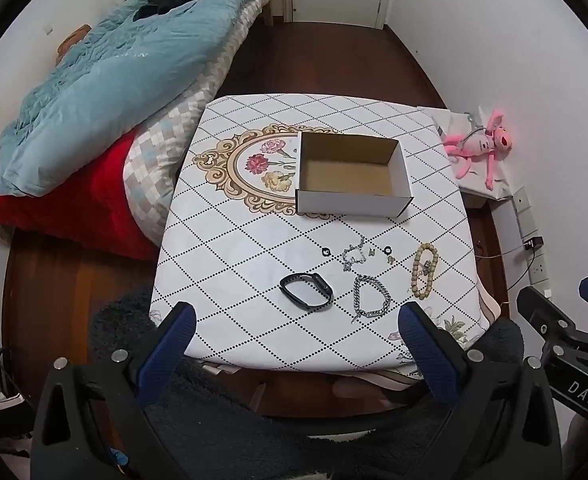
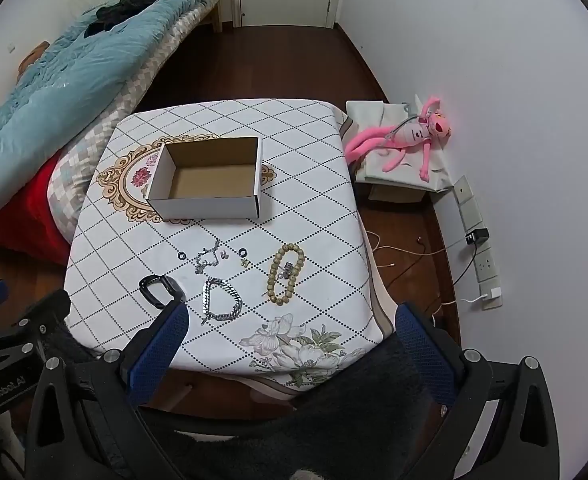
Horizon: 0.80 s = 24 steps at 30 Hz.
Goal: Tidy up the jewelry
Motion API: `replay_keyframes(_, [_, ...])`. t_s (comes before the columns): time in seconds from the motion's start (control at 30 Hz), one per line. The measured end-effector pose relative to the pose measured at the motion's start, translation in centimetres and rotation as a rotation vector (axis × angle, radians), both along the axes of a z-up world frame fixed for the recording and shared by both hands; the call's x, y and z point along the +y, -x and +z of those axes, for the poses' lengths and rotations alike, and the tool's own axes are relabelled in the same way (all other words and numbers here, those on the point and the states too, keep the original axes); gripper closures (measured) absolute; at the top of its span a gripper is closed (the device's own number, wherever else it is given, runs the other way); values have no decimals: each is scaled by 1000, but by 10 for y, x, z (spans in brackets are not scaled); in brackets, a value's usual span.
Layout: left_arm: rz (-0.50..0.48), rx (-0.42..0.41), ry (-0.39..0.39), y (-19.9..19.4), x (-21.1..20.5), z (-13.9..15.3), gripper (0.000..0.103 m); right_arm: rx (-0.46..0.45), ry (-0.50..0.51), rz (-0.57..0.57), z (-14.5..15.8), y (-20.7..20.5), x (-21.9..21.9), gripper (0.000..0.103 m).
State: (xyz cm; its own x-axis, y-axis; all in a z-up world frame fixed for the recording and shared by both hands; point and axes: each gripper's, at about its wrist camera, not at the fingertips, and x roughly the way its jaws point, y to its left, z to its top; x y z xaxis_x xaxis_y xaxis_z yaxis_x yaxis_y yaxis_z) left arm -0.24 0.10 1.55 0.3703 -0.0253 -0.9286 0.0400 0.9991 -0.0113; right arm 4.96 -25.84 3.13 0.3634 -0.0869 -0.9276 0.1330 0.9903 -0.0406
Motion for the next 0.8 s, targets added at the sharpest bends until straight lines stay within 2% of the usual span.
replay_keyframes(0.8, [4,-6,7,1,-4,7,0,-1,9,-1,3,-1,-2,0])
